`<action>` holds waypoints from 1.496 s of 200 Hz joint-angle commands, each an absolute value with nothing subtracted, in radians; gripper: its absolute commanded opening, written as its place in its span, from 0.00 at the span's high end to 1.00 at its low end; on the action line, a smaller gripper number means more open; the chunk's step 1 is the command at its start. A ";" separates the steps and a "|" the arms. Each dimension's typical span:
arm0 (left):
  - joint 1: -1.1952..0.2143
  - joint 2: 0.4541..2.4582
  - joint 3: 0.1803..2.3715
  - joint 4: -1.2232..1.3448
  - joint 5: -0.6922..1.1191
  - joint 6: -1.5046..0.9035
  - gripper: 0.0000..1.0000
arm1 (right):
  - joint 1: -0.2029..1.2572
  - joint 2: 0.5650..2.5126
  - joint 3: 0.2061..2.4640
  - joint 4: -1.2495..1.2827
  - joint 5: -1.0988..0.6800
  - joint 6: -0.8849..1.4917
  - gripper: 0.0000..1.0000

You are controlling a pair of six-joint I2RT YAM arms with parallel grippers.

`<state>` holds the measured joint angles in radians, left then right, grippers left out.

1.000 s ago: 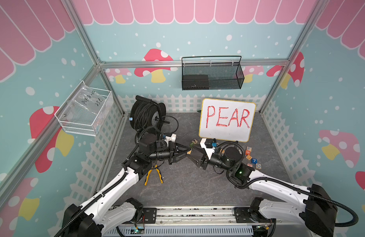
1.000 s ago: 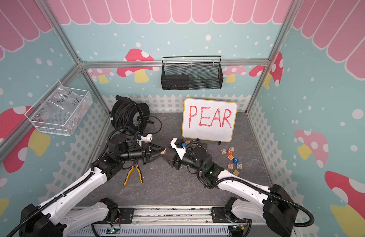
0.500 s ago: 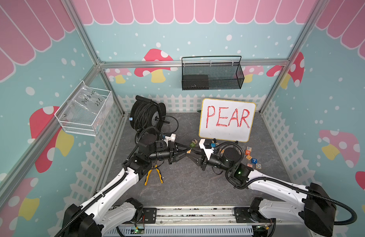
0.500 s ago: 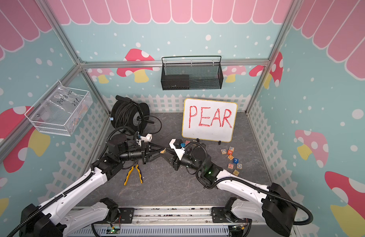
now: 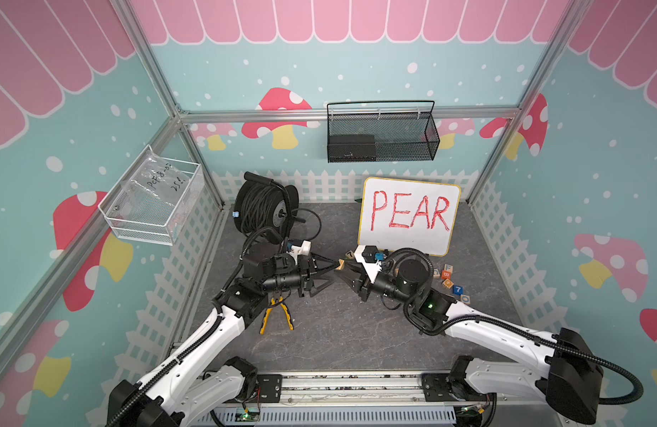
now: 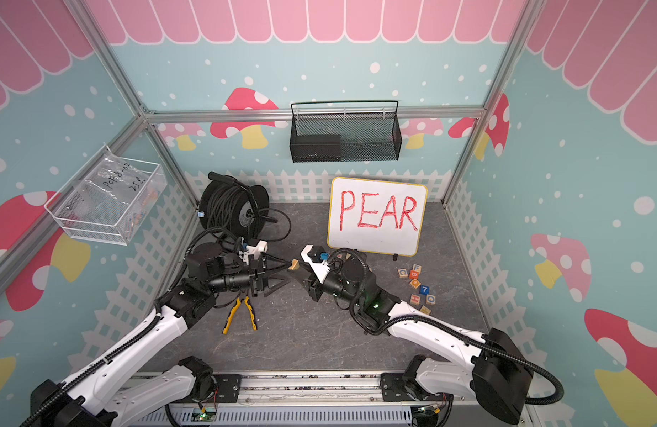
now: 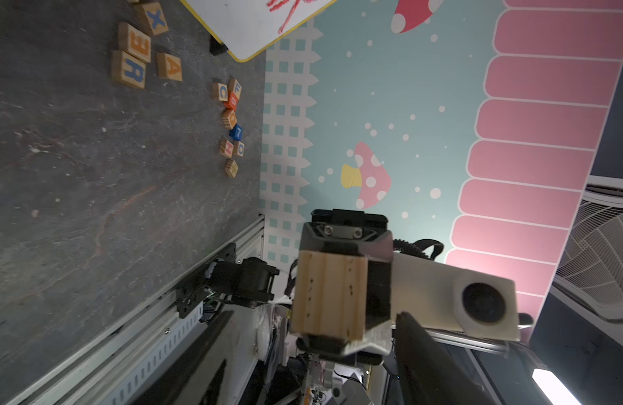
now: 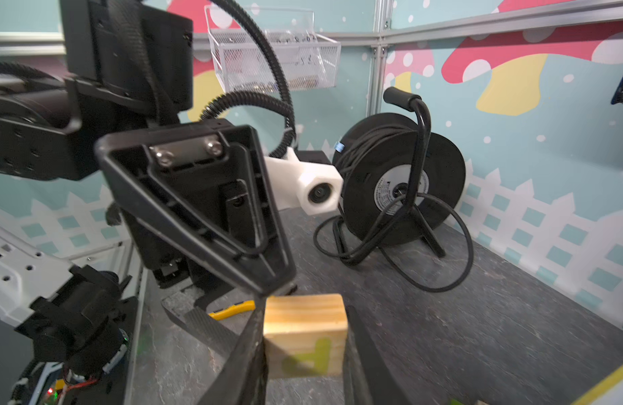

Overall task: Spell the uppercase word “pear” with letter blocks
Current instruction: Pick up the letter block from the center of the board, then place the letter block at the center of the board.

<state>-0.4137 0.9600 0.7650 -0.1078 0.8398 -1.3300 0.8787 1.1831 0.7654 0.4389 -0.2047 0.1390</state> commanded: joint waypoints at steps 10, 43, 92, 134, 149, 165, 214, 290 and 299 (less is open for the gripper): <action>-0.328 0.890 0.850 -0.521 0.736 -1.042 0.22 | 0.882 1.231 0.851 0.220 -0.090 -0.071 0.76; -0.277 0.840 0.912 -0.785 0.592 -0.839 0.21 | 0.887 1.325 0.971 0.042 -0.048 -0.195 0.77; -0.243 0.773 0.935 -0.917 0.439 -0.747 0.20 | 0.940 1.478 1.077 -0.164 0.018 -0.275 0.77; -0.240 0.676 0.950 -0.991 0.222 -0.714 0.17 | 1.013 1.606 1.121 -0.362 0.036 -0.252 0.80; -0.240 0.654 0.945 -1.000 0.182 -0.705 0.16 | 1.022 1.627 1.123 -0.397 0.001 -0.247 0.80; -0.239 0.638 0.938 -1.009 0.149 -0.699 0.16 | 1.028 1.648 1.113 -0.410 -0.013 -0.247 0.79; -0.239 0.577 0.898 -1.005 0.097 -0.704 0.15 | 1.057 1.742 1.128 -0.433 -0.055 -0.252 0.79; -0.240 0.522 0.896 -1.002 0.055 -0.701 0.15 | 1.098 1.880 1.208 -0.485 -0.020 -0.264 0.74; -0.240 0.513 0.899 -1.001 0.045 -0.699 0.14 | 1.100 1.889 1.214 -0.493 -0.013 -0.263 0.71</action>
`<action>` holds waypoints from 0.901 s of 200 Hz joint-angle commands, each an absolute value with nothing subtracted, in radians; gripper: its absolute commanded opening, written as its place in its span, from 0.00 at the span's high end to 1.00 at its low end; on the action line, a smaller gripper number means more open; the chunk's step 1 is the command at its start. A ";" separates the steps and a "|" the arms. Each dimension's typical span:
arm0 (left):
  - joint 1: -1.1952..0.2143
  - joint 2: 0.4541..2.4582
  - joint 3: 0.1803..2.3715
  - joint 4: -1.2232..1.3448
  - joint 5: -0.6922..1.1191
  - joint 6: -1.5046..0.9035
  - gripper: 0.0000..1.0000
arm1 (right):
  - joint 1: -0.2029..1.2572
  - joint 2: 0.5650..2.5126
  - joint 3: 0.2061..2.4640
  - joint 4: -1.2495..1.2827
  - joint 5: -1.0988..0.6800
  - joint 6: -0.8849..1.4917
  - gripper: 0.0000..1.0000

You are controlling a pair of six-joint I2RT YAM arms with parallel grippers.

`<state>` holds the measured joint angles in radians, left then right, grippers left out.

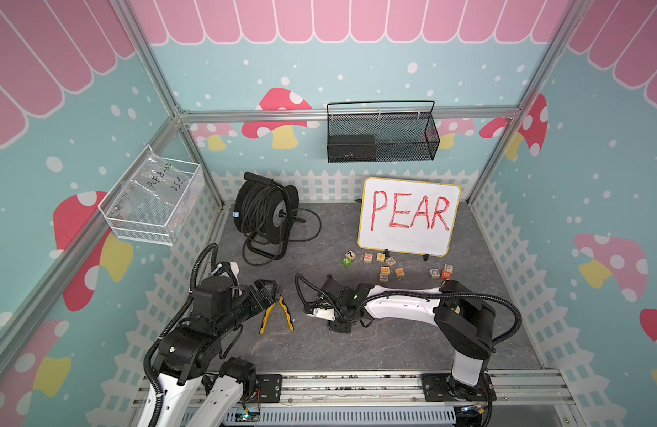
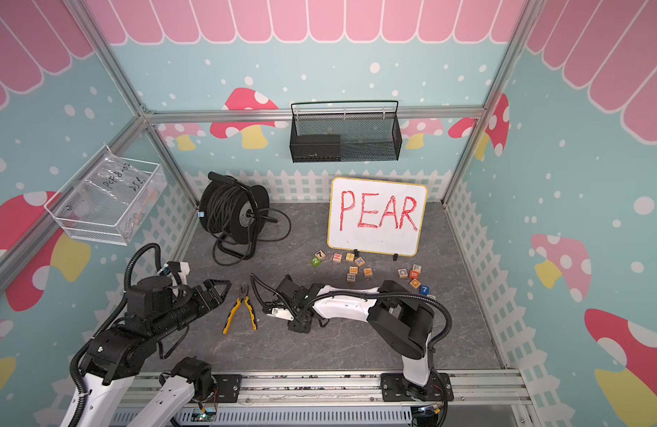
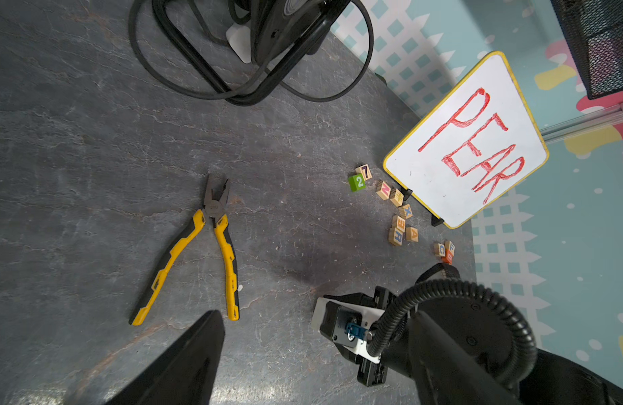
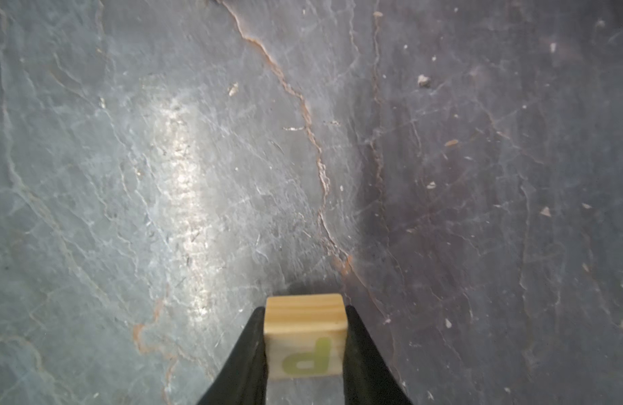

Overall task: Spell the uppercase word “pear” with letter blocks
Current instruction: Place the letter block at the center of the board.

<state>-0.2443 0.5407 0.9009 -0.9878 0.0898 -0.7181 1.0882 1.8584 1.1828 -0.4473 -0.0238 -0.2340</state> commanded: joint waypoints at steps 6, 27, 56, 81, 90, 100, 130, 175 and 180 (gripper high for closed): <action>-0.240 0.507 0.900 -1.002 0.040 -0.698 0.14 | 1.101 1.891 1.215 -0.495 -0.012 -0.264 0.71; -0.241 0.499 0.905 -1.002 0.034 -0.696 0.13 | 1.102 1.891 1.216 -0.492 -0.008 -0.258 0.63; -0.239 0.499 0.900 -1.001 0.041 -0.699 0.13 | 1.103 1.887 1.200 -0.479 0.012 -0.238 0.53; -0.240 0.490 0.895 -1.000 0.041 -0.703 0.13 | 1.103 1.867 1.166 -0.449 0.018 -0.204 0.49; -0.240 0.489 0.894 -1.001 0.043 -0.704 0.13 | 1.104 1.856 1.147 -0.433 0.023 -0.188 0.48; -0.241 0.487 0.894 -1.000 0.042 -0.704 0.13 | 1.104 1.842 1.128 -0.413 0.036 -0.169 0.47; -0.240 0.487 0.890 -0.995 0.051 -0.708 0.13 | 1.104 1.813 1.079 -0.364 0.074 -0.118 0.47; -0.240 0.488 0.879 -0.980 0.065 -0.714 0.13 | 1.102 1.779 1.021 -0.309 0.138 -0.076 0.47; -0.240 0.489 0.878 -0.978 0.068 -0.714 0.13 | 1.101 1.775 1.017 -0.301 0.137 -0.069 0.47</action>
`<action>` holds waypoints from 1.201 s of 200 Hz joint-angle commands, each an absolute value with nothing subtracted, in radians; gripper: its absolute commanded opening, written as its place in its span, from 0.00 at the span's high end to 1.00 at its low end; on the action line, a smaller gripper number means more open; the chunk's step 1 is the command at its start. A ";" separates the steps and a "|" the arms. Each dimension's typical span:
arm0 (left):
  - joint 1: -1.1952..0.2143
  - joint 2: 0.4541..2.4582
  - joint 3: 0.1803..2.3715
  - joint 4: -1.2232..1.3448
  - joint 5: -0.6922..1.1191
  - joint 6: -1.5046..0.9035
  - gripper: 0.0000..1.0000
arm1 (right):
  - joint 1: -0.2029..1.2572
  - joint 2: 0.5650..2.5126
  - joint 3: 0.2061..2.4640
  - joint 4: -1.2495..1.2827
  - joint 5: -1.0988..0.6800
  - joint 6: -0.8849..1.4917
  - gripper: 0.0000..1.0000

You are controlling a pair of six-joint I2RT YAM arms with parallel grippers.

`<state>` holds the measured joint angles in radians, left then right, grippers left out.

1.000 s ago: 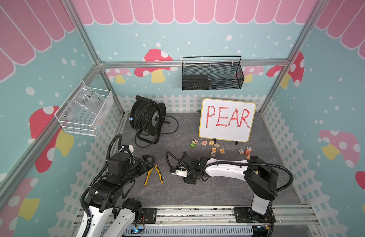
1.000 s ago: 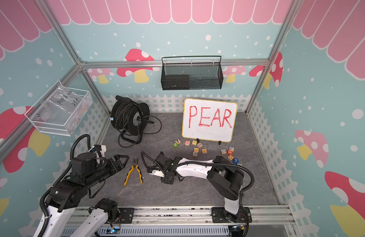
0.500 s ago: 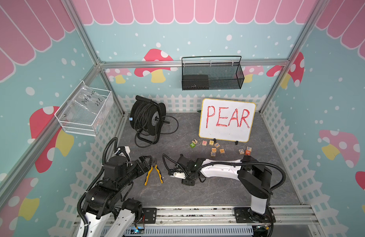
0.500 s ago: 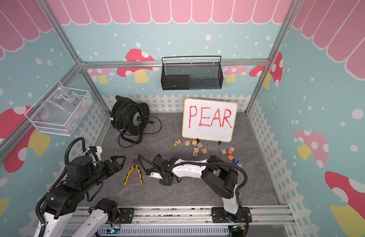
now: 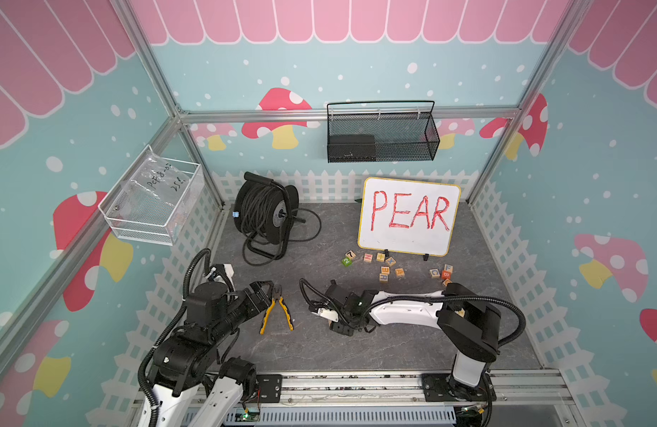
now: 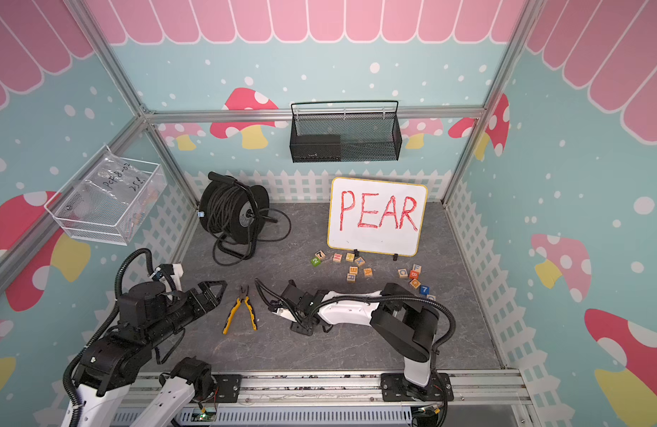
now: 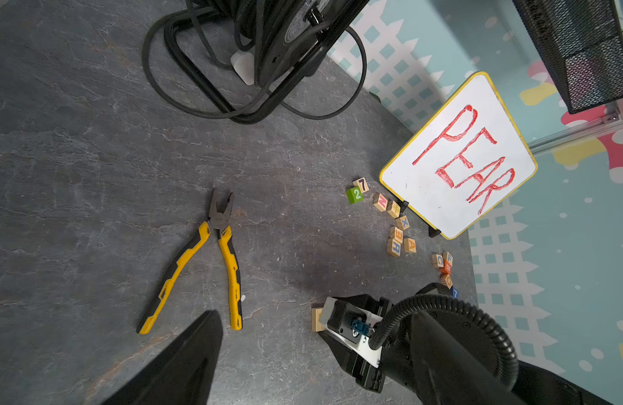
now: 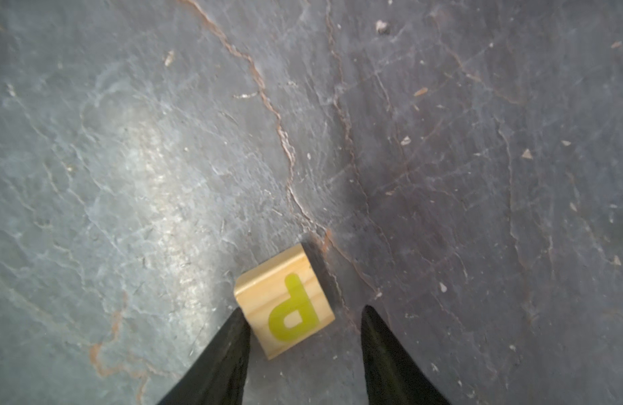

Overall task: Spell the uppercase word “pear” with letter blocks
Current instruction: Place the letter block at the center of the board.

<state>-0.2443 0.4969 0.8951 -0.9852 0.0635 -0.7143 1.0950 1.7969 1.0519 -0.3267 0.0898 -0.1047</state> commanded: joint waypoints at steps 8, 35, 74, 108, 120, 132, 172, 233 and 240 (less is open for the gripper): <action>-0.240 0.489 0.875 -0.976 0.069 -0.715 0.13 | 1.101 1.769 1.010 -0.285 0.136 -0.060 0.47; -0.239 0.491 0.868 -0.971 0.074 -0.717 0.13 | 1.098 1.767 0.996 -0.261 0.164 -0.040 0.47; -0.240 0.495 0.857 -0.957 0.082 -0.720 0.13 | 1.083 1.770 0.991 -0.234 0.193 -0.014 0.47; -0.240 0.502 0.841 -0.942 0.091 -0.723 0.13 | 1.068 1.772 0.983 -0.180 0.245 0.016 0.47; -0.240 0.507 0.835 -0.935 0.096 -0.724 0.13 | 1.063 1.775 0.986 -0.156 0.240 0.027 0.47; -0.239 0.516 0.832 -0.927 0.103 -0.724 0.13 | 1.059 1.783 0.994 -0.142 0.233 0.034 0.47; -0.239 0.528 0.807 -0.910 0.107 -0.728 0.13 | 1.060 1.798 0.993 -0.101 0.217 0.069 0.47; -0.240 0.553 0.783 -0.897 0.110 -0.726 0.13 | 1.059 1.785 0.972 -0.069 0.217 0.096 0.47; -0.240 0.555 0.781 -0.898 0.110 -0.726 0.13 | 1.060 1.779 0.964 -0.067 0.219 0.104 0.47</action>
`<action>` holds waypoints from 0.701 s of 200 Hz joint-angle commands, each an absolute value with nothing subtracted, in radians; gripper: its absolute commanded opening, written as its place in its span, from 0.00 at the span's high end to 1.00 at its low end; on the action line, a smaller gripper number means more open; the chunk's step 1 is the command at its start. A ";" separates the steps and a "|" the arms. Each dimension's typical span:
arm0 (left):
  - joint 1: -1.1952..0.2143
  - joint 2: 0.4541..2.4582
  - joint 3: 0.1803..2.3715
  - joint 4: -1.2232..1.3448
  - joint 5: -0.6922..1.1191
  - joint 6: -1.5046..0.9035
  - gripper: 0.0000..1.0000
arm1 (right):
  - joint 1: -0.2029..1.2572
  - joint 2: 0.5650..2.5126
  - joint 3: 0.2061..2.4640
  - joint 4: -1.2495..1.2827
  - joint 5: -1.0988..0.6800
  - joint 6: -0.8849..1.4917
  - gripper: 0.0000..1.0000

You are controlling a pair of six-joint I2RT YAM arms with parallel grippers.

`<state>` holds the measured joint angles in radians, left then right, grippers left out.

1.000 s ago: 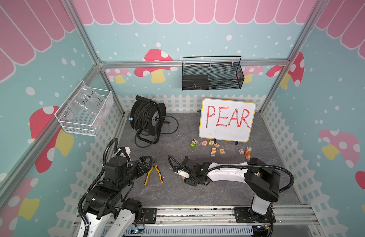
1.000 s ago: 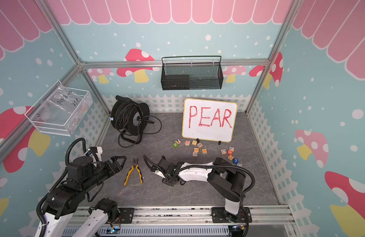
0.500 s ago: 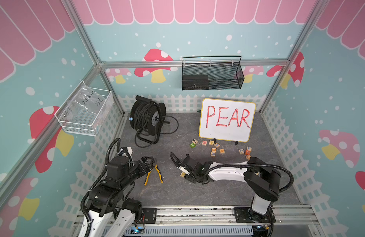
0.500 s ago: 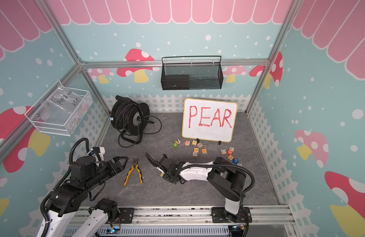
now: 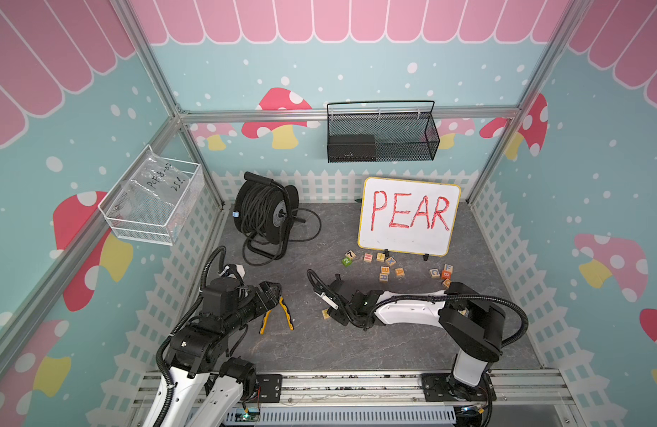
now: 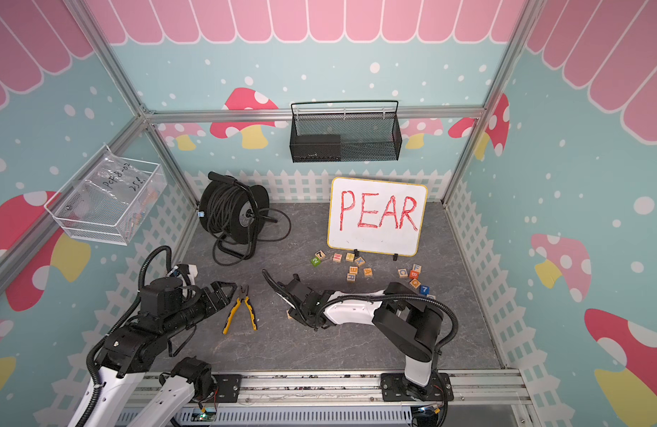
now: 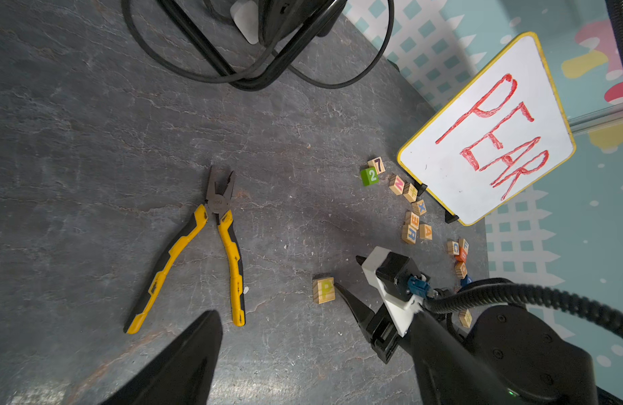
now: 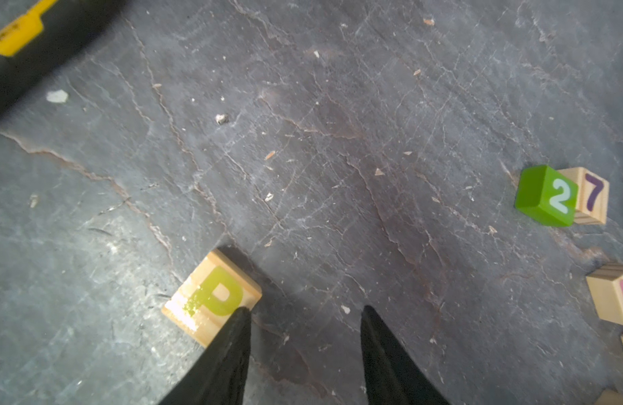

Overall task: Spell the uppercase word “pear” with letter blocks
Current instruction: Place the letter block at the center of the board.

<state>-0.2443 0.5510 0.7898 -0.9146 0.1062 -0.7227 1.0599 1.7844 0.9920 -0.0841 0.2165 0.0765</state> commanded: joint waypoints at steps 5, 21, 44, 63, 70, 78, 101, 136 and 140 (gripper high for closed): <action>-0.239 0.557 0.779 -0.899 0.110 -0.728 0.13 | 1.060 1.773 0.958 -0.067 0.222 0.108 0.47; -0.240 0.568 0.765 -0.893 0.116 -0.734 0.13 | 1.059 1.759 0.939 -0.064 0.226 0.125 0.47; -0.240 0.597 0.736 -0.867 0.144 -0.748 0.13 | 1.060 1.748 0.913 -0.053 0.223 0.142 0.47; -0.240 0.623 0.713 -0.833 0.177 -0.759 0.13 | 1.060 1.739 0.894 -0.033 0.206 0.156 0.47; -0.241 0.636 0.706 -0.822 0.187 -0.762 0.13 | 1.060 1.736 0.890 -0.023 0.200 0.161 0.47; -0.239 0.647 0.700 -0.812 0.194 -0.765 0.13 | 1.060 1.732 0.884 -0.019 0.193 0.164 0.47; -0.241 0.663 0.692 -0.792 0.201 -0.772 0.13 | 1.060 1.720 0.874 -0.010 0.177 0.174 0.47; -0.239 0.673 0.690 -0.773 0.202 -0.775 0.13 | 1.062 1.711 0.856 0.026 0.137 0.185 0.47; -0.239 0.674 0.690 -0.772 0.204 -0.775 0.13 | 1.063 1.714 0.857 0.027 0.135 0.185 0.48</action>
